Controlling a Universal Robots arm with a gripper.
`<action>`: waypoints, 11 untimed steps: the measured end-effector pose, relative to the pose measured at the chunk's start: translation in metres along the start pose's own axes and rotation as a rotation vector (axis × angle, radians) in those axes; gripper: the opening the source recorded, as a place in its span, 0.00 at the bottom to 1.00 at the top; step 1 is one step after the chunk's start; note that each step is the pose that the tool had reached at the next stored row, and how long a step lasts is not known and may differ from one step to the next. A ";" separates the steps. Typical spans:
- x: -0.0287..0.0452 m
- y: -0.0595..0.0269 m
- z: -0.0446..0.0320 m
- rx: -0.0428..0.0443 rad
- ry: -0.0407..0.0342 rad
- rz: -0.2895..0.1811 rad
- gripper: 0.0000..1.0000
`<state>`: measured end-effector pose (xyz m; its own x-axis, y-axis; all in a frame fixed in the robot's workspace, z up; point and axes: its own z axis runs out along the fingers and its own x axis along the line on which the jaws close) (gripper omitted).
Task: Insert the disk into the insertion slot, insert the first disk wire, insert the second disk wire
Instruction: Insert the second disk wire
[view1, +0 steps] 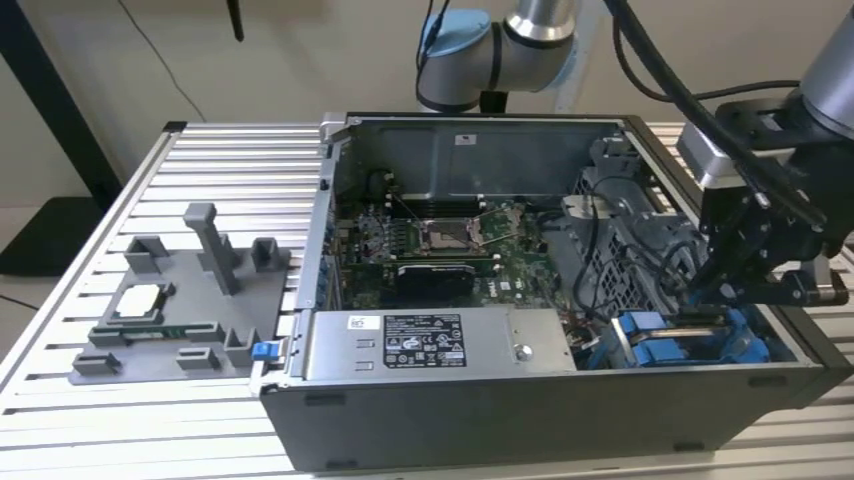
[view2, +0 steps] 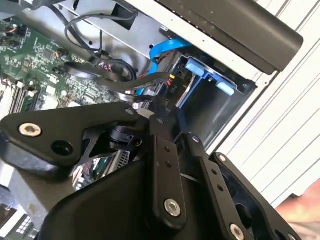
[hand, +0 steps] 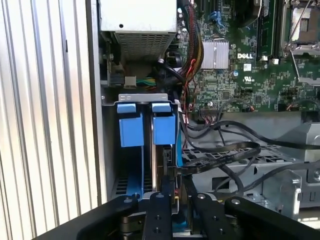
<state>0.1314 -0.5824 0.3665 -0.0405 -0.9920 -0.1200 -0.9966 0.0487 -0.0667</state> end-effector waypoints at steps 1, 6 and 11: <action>-0.0003 -0.0002 -0.0029 0.0000 -0.0001 0.000 1.00; -0.0020 -0.0011 -0.0162 -0.0009 0.0000 0.000 1.00; -0.0031 -0.0017 -0.0253 -0.0045 0.0003 0.001 1.00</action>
<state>0.1314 -0.5824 0.3920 -0.0410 -0.9920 -0.1197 -0.9969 0.0487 -0.0621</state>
